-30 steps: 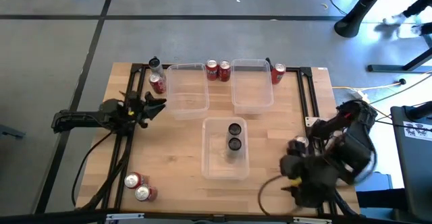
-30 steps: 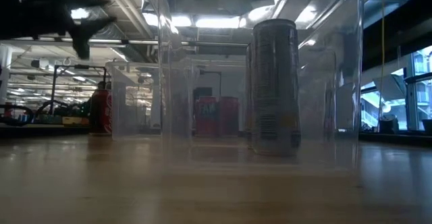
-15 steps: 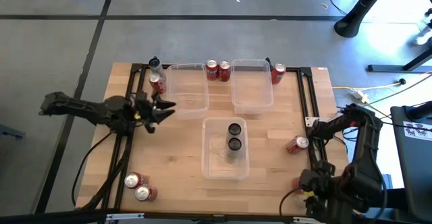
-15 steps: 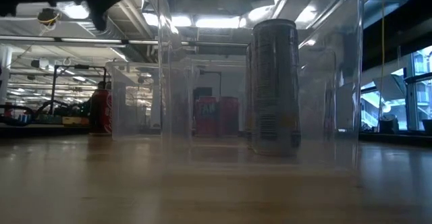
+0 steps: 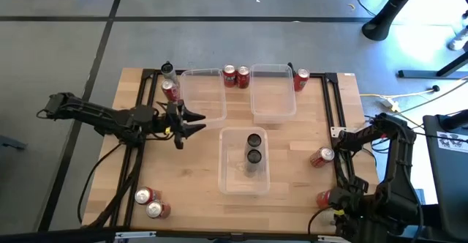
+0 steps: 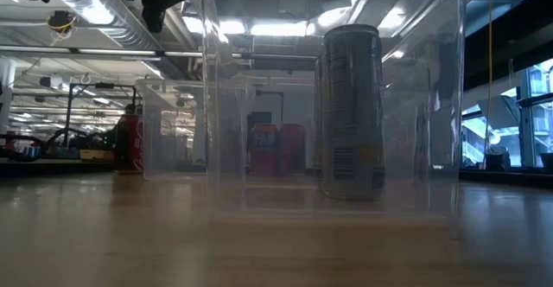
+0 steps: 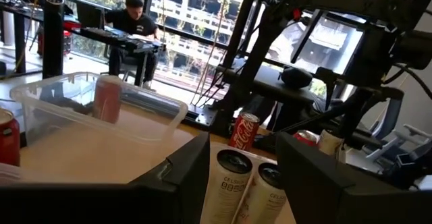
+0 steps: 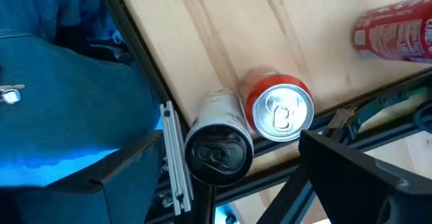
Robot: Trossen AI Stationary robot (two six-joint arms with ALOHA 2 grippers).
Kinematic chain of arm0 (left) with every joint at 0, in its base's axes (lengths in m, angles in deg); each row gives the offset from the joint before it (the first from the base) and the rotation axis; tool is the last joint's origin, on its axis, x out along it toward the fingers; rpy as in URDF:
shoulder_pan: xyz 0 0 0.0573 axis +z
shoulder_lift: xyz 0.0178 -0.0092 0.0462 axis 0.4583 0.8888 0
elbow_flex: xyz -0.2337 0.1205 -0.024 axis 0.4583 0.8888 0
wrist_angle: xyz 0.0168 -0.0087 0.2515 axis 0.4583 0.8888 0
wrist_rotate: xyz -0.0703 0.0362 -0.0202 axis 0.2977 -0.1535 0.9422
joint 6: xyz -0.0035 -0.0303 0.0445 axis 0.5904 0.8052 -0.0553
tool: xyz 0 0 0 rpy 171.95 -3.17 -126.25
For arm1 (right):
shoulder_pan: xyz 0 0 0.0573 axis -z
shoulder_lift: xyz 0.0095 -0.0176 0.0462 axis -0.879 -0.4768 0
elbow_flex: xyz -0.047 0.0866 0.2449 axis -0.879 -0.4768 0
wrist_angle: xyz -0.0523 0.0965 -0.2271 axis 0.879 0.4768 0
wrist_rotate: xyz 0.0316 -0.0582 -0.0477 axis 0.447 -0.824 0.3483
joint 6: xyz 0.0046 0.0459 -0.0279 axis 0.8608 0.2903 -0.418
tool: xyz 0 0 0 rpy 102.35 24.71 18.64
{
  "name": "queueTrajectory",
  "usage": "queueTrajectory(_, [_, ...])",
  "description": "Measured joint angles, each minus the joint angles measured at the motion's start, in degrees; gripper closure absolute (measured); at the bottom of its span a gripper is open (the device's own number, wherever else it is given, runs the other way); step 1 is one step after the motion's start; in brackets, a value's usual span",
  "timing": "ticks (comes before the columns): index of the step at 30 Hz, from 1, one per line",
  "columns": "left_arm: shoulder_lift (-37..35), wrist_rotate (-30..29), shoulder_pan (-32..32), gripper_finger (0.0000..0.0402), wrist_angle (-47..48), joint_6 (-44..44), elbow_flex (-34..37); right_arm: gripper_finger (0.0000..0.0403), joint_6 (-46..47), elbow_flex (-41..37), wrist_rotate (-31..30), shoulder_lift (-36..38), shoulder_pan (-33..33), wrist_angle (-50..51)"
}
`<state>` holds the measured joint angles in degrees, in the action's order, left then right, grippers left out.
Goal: Sort soda cans
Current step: Put the white/yellow soda can into the bottom transparent bin
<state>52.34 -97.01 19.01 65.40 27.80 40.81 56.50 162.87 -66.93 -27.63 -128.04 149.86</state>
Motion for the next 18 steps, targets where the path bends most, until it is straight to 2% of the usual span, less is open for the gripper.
queueTrajectory(4, [-0.3,0.0,0.0,0.024,-0.07,1.12,0.0,0.0053,0.08,0.01,1.01,-0.68,-0.33,0.12])
queueTrajectory(9, [-0.28,0.0,0.0,0.024,0.0,0.81,-0.02,0.0009,-0.13,-3.38,3.88,-2.35,-1.4,0.14])
queueTrajectory(14, [-0.28,0.0,0.0,0.024,0.0,1.02,-0.02,0.0037,-1.53,-6.83,13.36,-2.91,-1.38,-0.25])
queueTrajectory(18, [-0.28,0.0,0.0,0.024,-0.02,1.08,-0.02,0.0058,-0.55,-7.37,14.63,-2.91,-1.38,-2.29])
